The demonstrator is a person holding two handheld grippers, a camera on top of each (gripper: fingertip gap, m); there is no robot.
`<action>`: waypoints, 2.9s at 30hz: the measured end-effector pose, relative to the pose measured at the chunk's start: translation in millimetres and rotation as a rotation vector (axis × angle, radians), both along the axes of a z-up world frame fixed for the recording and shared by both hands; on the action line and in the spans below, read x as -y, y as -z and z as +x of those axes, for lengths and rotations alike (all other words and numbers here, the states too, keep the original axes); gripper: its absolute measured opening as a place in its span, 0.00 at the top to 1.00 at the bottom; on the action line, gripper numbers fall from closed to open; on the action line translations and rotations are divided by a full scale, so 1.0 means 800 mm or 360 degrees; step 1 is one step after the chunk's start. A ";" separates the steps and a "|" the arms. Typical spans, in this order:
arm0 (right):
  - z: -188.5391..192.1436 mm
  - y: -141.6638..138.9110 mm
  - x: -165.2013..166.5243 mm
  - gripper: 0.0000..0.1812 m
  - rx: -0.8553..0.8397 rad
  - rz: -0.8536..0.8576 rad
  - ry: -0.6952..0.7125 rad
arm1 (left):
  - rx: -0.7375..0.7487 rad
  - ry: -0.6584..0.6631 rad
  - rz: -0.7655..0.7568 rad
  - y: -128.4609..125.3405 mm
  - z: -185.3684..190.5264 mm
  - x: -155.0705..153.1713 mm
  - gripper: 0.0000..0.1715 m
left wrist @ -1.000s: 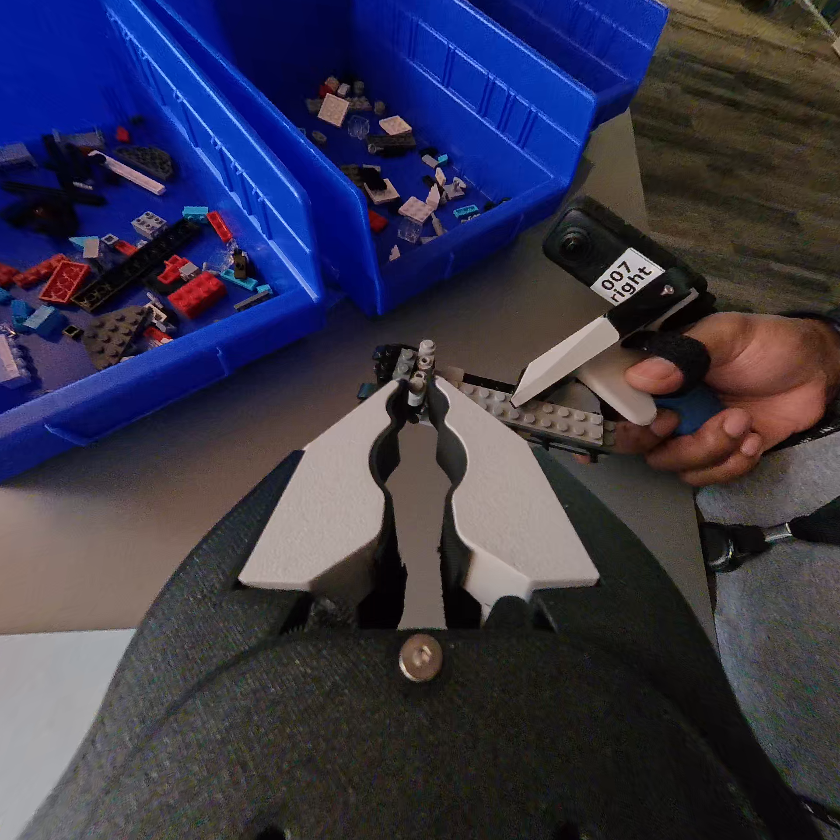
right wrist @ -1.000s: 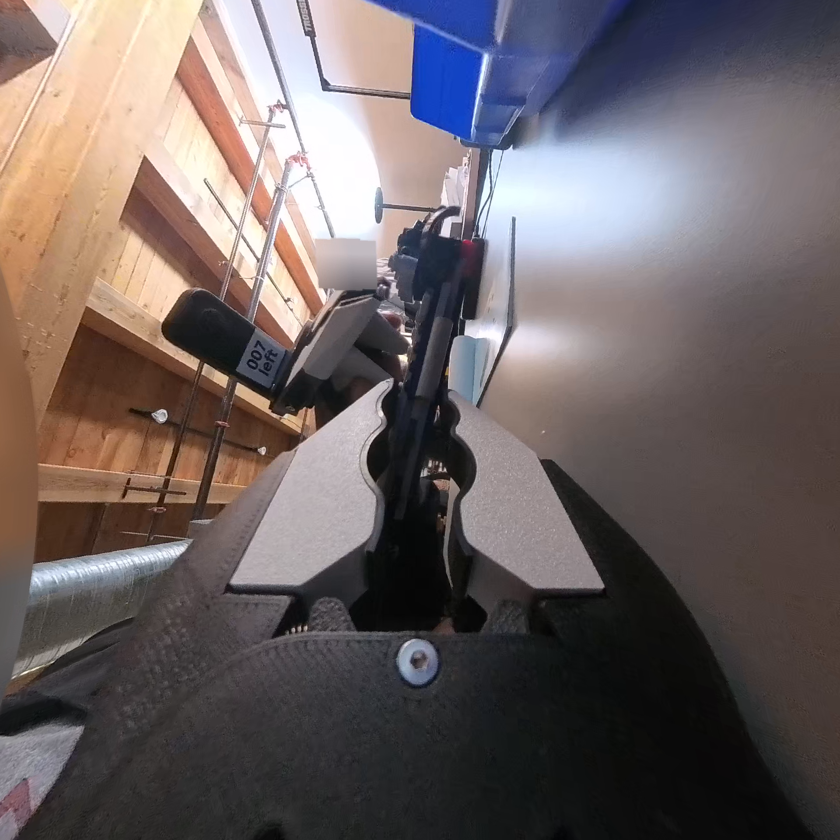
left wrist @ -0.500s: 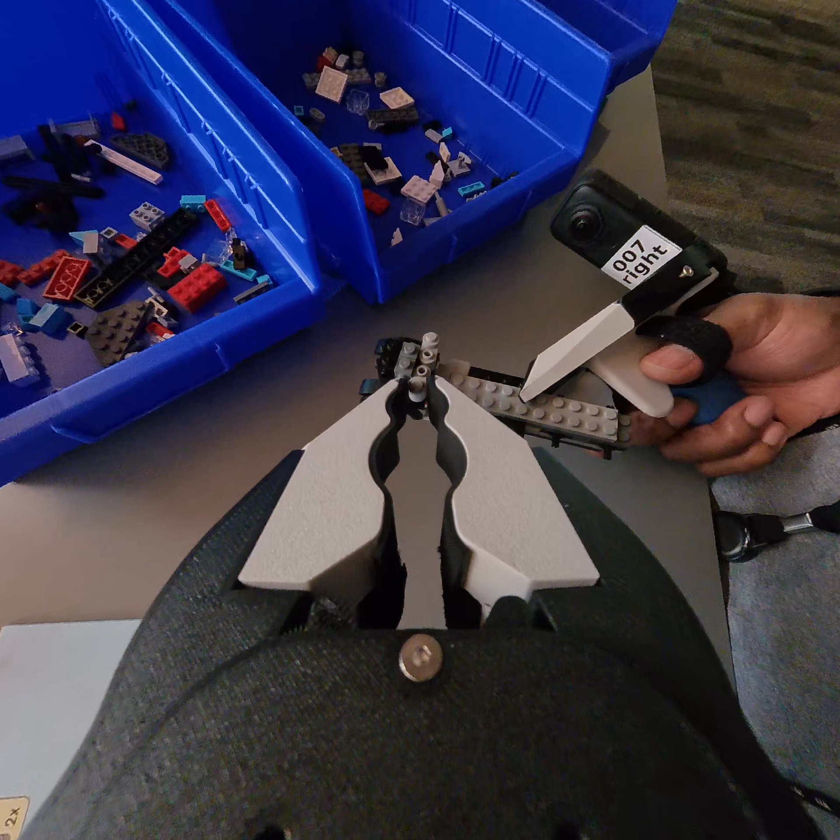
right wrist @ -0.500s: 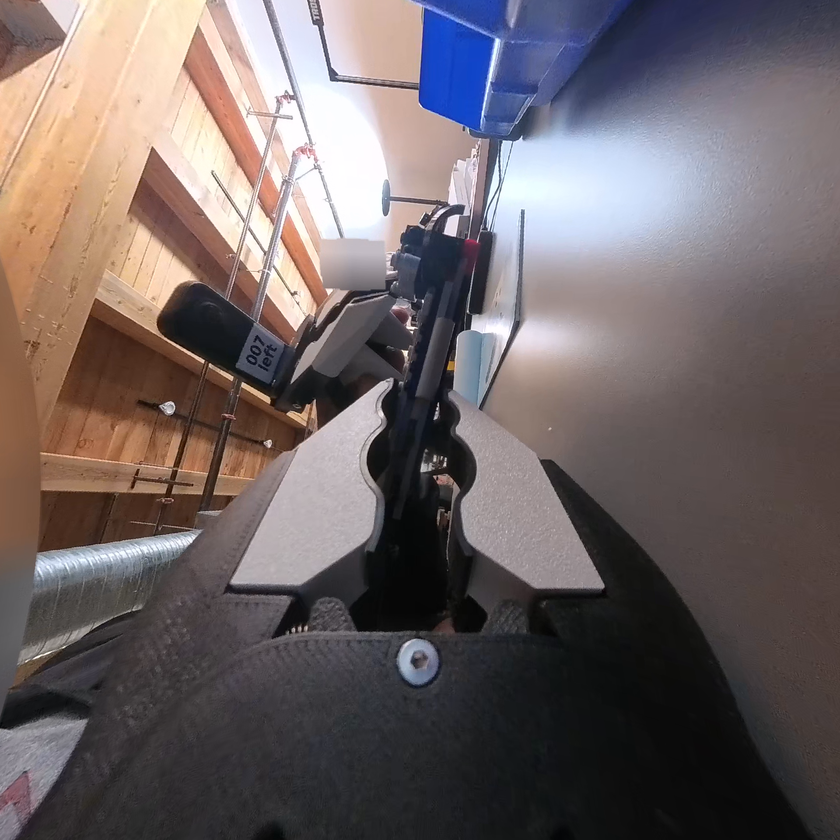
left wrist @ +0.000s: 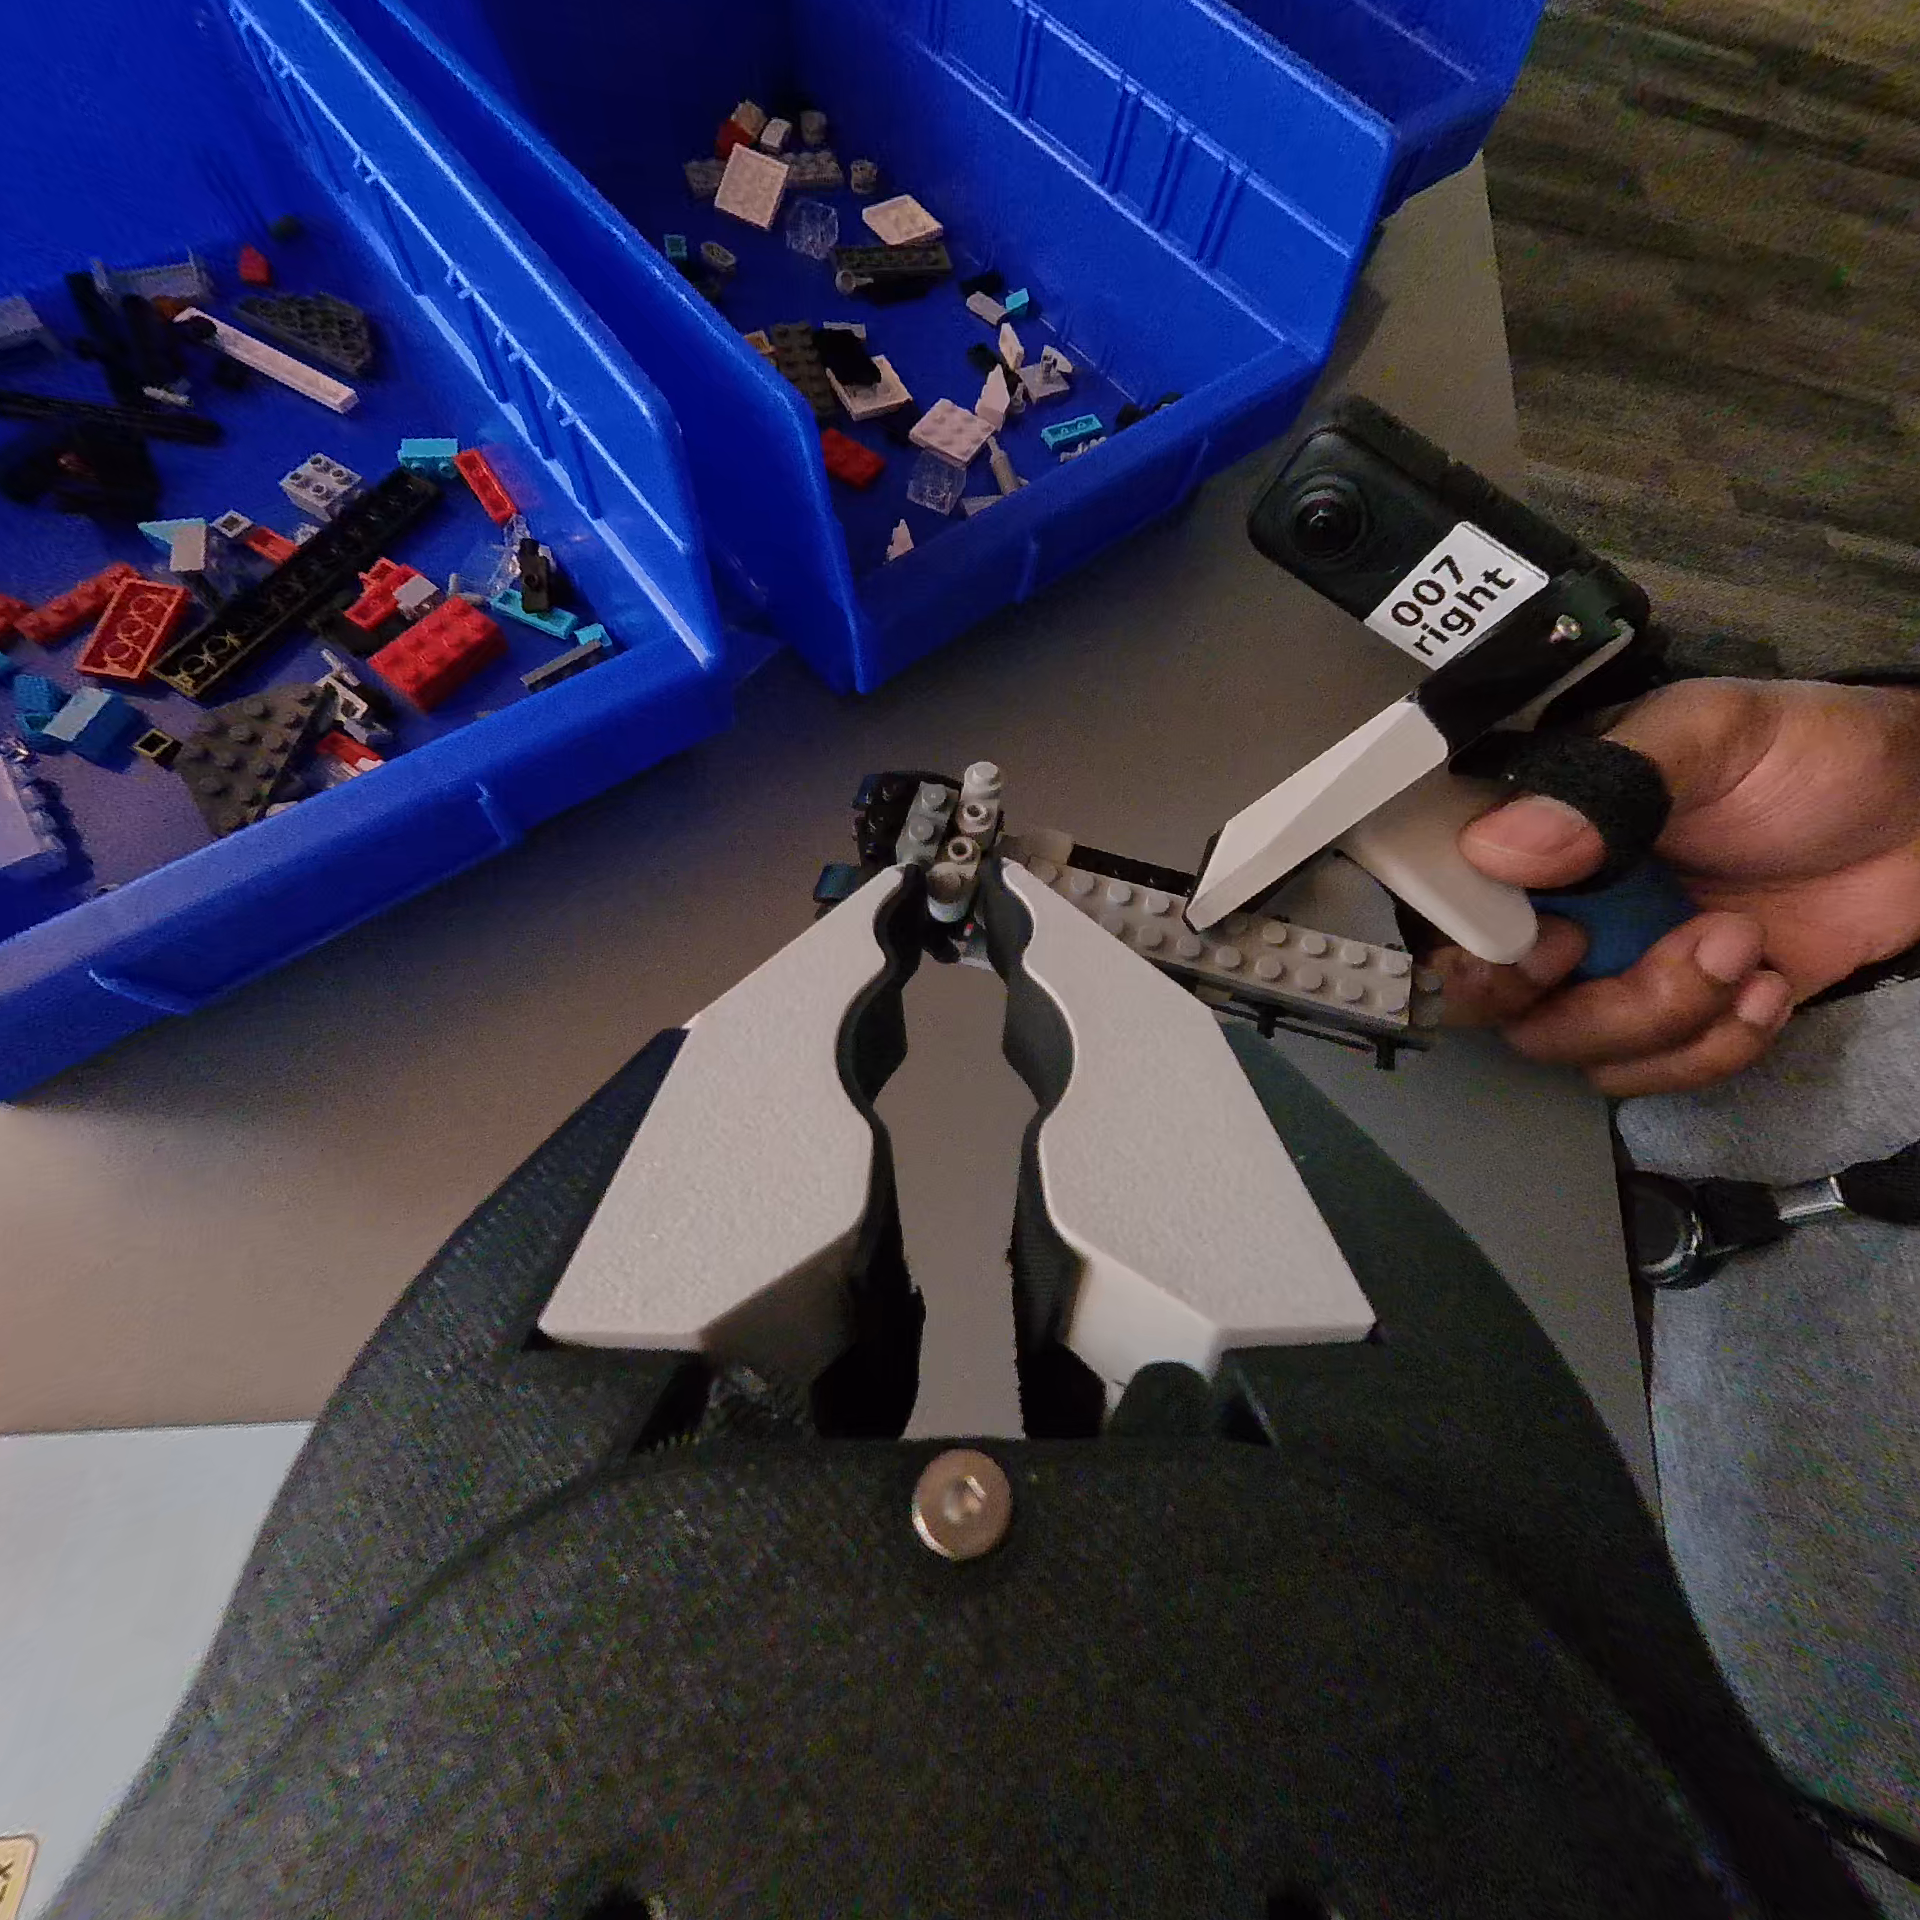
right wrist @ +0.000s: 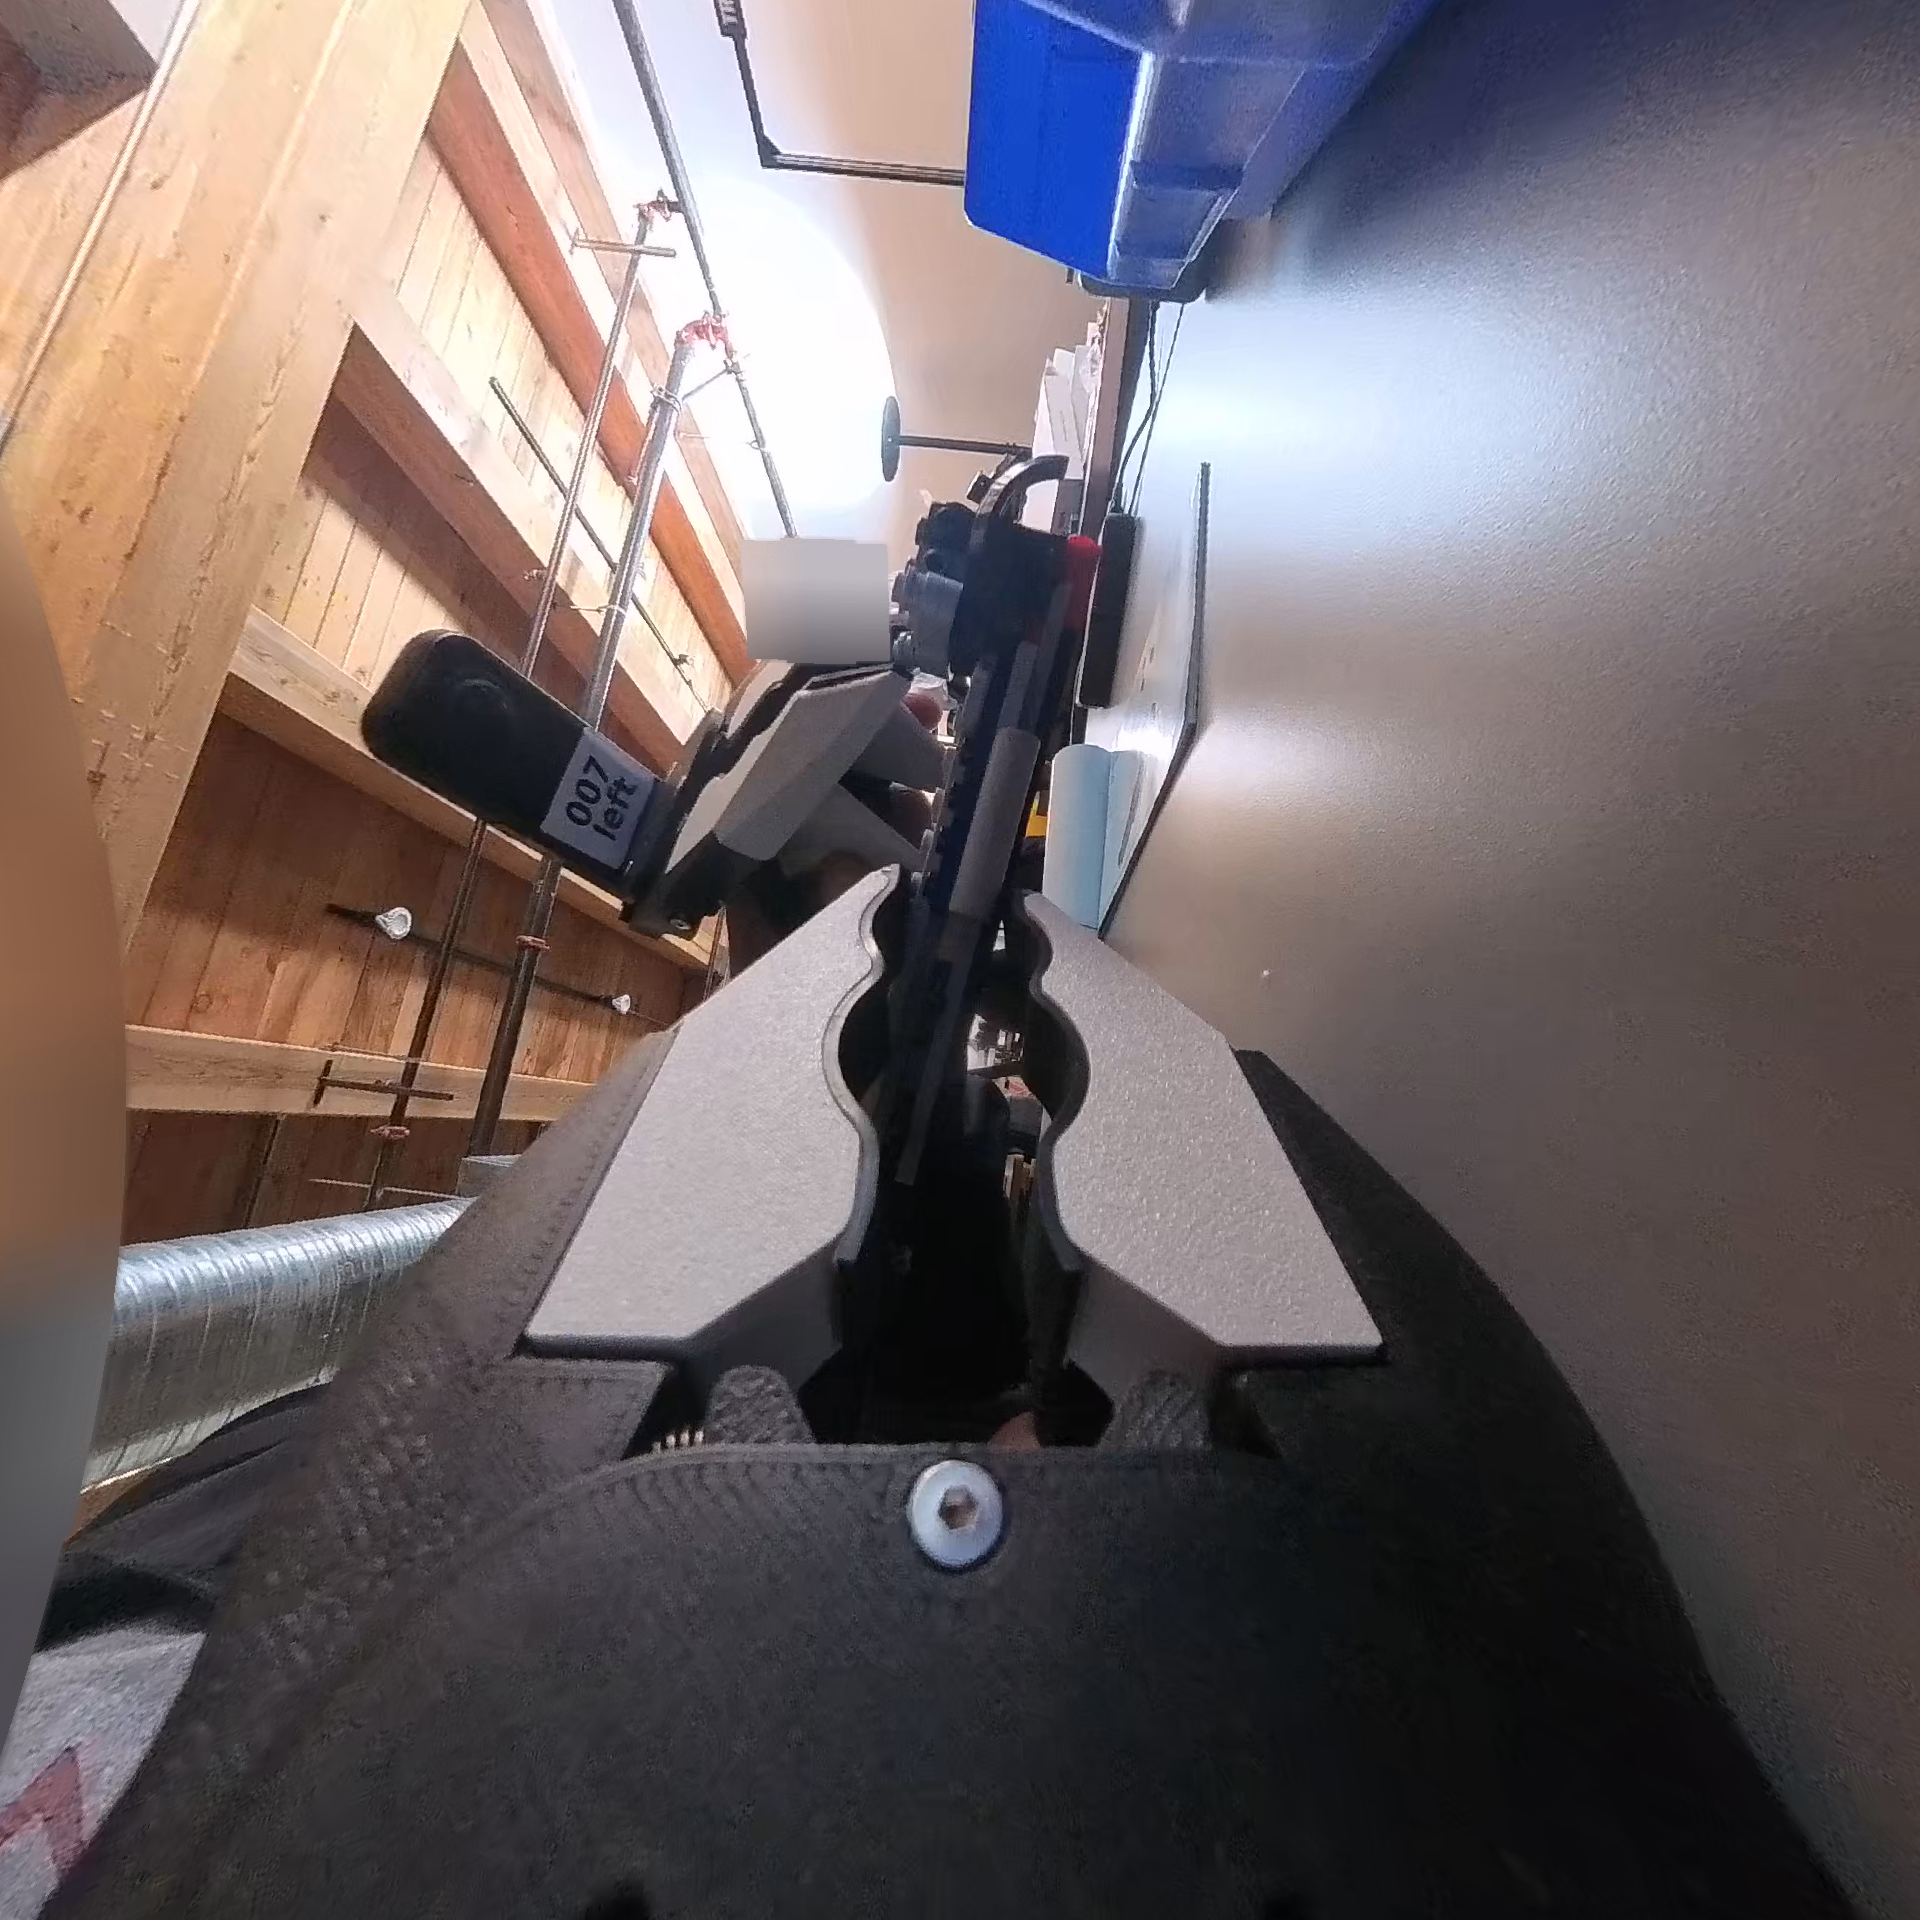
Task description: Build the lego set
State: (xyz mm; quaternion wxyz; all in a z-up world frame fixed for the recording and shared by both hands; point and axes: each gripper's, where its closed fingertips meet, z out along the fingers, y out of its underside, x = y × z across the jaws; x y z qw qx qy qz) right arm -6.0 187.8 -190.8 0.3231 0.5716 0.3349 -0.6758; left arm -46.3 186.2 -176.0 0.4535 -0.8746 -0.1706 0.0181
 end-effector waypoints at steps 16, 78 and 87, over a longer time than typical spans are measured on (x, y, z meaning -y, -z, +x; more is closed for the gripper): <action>-0.003 -0.002 -0.002 0.90 0.0000 -0.0031 0.0019 | 0.0475 -0.0396 0.0546 -0.016 -0.012 0.024 0.72; 0.006 0.001 0.053 0.90 0.0022 0.0008 -0.0276 | 0.1652 -0.0584 0.1310 0.018 0.050 0.031 0.82; 0.004 0.004 0.056 0.90 0.0043 0.0018 -0.0231 | 0.1605 -0.0708 0.1291 0.017 0.029 0.052 0.69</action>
